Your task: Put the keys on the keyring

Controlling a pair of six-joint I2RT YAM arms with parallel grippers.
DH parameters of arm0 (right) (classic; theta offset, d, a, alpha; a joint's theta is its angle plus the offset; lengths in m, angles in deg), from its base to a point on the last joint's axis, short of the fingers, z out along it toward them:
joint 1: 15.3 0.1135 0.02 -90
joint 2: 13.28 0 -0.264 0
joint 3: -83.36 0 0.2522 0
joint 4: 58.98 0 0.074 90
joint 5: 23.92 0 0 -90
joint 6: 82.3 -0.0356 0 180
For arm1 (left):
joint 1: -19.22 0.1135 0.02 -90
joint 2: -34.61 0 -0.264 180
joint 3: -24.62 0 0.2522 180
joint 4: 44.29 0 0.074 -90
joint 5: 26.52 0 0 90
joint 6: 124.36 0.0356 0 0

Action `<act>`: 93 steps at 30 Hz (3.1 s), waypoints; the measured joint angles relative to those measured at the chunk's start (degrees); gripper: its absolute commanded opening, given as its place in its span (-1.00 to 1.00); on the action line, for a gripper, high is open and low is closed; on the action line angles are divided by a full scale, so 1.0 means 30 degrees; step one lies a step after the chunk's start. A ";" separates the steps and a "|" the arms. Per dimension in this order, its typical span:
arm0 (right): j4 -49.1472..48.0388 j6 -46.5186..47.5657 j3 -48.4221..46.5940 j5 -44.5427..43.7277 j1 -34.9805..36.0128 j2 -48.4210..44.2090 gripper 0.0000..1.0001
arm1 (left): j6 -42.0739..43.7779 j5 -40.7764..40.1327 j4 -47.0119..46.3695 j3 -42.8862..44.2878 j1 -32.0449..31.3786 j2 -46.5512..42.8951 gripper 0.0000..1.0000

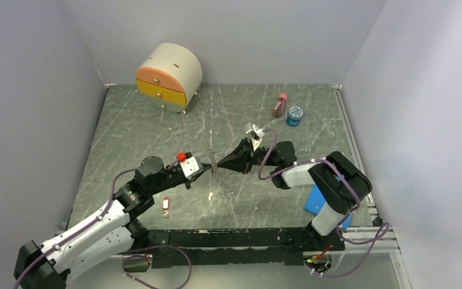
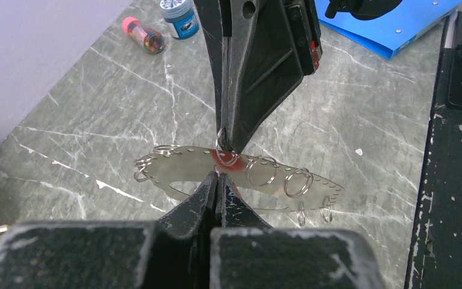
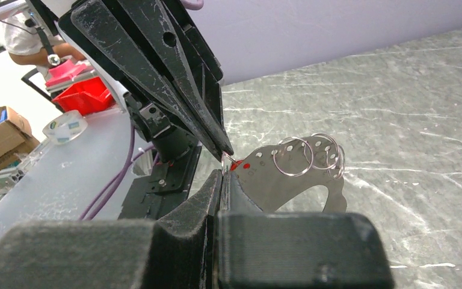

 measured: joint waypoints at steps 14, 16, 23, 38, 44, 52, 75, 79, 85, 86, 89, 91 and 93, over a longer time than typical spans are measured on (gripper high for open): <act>-0.0007 -0.0211 0.0000 0.0073 0.0000 -0.0007 -1.00 | 0.0015 0.0736 -0.1304 -0.0051 0.0007 0.0437 -0.95; -0.0007 -0.0211 0.0000 0.0175 0.0000 -0.0007 -1.00 | 0.0022 0.0954 -0.1690 -0.0197 0.0007 0.0430 -0.95; -0.0007 -0.0211 0.0007 0.0306 0.0000 -0.0044 -1.00 | 0.0102 0.1319 -0.2025 -0.0386 0.0022 0.0342 -0.95; -0.0007 -0.0342 0.0007 0.0306 0.0000 -0.0066 -1.00 | 0.0131 0.0933 -0.1049 -0.0743 0.0015 -0.0306 -0.95; -0.0007 -0.0539 0.0007 0.0306 0.0000 -0.0058 -1.00 | 0.0160 0.0933 -0.1027 -0.0969 0.0000 -0.0291 -0.95; -0.0007 -0.0619 0.0000 0.0306 0.0000 -0.0066 -1.00 | 0.0160 0.0627 -0.1151 -0.0969 0.0000 -0.0299 -0.95; -0.0007 -0.1035 0.0000 0.0342 0.0000 -0.0058 -1.00 | 0.0678 0.0984 -0.3016 -0.1552 0.0000 0.0080 -0.95; -0.0007 -0.1078 -0.0015 0.0342 0.0000 -0.0058 -1.00 | 0.0823 0.1137 -0.3162 -0.1829 0.0000 0.0102 -0.95; -0.0007 -0.1086 -0.0015 0.0350 0.0000 -0.0058 -1.00 | 0.1042 0.1304 -0.3388 -0.1945 -0.0007 0.0095 -0.95; -0.0007 -0.1093 -0.0015 0.0350 0.0000 -0.0058 -1.00 | 0.1056 0.1297 -0.3424 -0.1945 -0.0007 0.0095 -0.95; -0.0015 -0.1093 -0.0022 0.0350 0.0000 -0.0058 -1.00 | 0.1100 0.1260 -0.3555 -0.1960 -0.0022 0.0022 -0.95; -0.0022 -0.1151 -0.0022 0.0364 0.0000 -0.0058 -1.00 | 0.1144 0.1188 -0.3942 -0.2259 -0.0015 -0.0204 -0.95; -0.0022 -0.1180 -0.0029 0.0393 0.0000 -0.0058 -1.00 | 0.1173 0.1144 -0.4335 -0.2725 -0.0029 -0.0546 -0.95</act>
